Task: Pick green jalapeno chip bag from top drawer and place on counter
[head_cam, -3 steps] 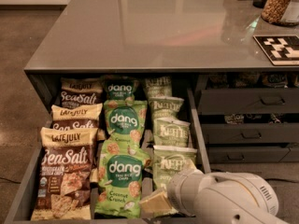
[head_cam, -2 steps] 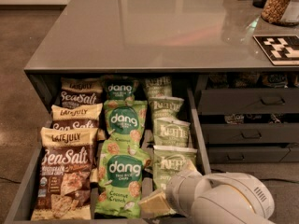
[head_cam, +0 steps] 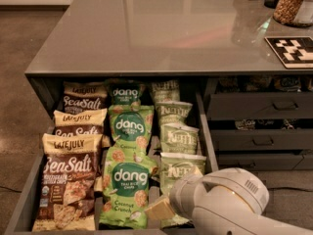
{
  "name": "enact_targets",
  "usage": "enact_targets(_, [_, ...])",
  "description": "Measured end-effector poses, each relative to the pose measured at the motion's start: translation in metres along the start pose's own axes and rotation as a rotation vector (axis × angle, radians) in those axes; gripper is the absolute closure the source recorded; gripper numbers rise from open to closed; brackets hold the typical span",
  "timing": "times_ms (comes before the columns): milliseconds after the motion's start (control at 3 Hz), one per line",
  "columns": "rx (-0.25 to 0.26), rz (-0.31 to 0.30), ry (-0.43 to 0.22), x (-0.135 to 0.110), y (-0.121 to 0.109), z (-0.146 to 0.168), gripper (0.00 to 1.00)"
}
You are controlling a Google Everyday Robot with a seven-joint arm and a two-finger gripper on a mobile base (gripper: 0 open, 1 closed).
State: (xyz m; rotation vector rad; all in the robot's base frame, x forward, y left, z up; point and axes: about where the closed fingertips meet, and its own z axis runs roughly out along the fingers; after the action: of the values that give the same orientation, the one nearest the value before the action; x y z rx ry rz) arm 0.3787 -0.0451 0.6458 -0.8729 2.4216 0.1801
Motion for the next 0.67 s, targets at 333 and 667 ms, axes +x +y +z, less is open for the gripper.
enact_targets(333, [-0.001, -0.001, 0.036, -0.002, -0.002, 0.015, 0.0])
enact_targets(667, [0.009, 0.006, 0.068, -0.001, -0.007, 0.03, 0.0])
